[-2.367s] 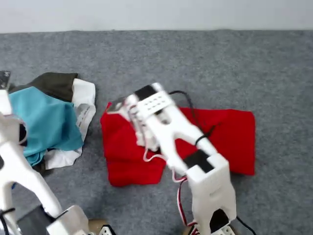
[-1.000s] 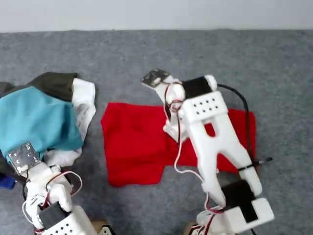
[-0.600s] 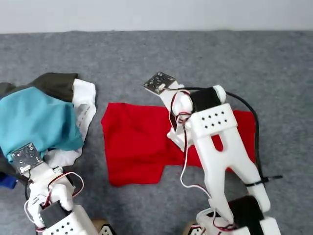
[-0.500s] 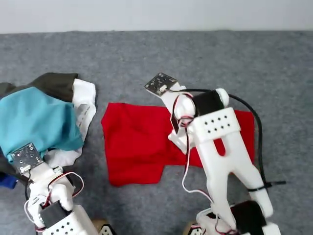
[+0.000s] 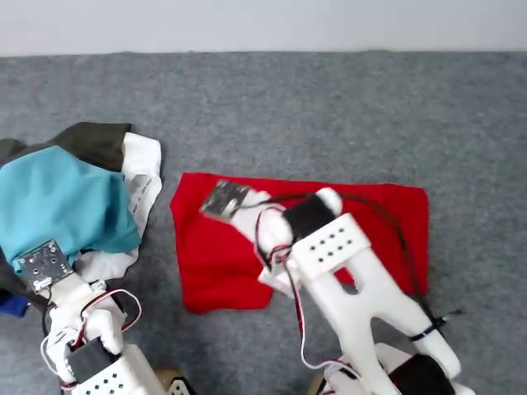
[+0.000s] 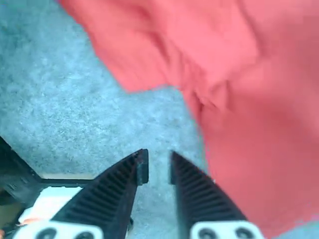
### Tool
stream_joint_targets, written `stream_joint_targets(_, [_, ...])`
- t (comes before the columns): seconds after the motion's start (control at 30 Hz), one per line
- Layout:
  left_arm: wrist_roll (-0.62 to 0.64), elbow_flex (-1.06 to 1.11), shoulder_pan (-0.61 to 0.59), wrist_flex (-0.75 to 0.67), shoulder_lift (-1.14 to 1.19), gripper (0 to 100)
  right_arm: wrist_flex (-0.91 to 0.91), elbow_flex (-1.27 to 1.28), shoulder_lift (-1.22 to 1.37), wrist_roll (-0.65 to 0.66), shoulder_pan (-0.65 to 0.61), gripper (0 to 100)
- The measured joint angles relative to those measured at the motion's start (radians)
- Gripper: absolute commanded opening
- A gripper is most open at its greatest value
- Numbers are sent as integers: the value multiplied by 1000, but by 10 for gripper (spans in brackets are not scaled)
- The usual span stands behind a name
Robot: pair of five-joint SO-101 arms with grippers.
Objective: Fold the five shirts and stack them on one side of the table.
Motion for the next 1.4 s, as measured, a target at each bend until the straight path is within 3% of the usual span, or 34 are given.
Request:
stream_joint_targets(0.33, [0,0,0,0,0,16,-172,135,0,150,-133,176])
stream_joint_targets(0.63, [0,0,0,0,0,16,-440,305,6,164,-261,176])
stream_joint_targets(0.8, [0,0,0,0,0,16,-535,307,135,164,-282,176])
stream_joint_targets(1.03, [0,0,0,0,0,16,-557,238,362,164,-282,167])
stream_joint_targets(1.2, [0,0,0,0,0,16,-555,163,442,164,-279,18])
stream_joint_targets(1.4, [0,0,0,0,0,16,-557,89,496,164,-273,9])
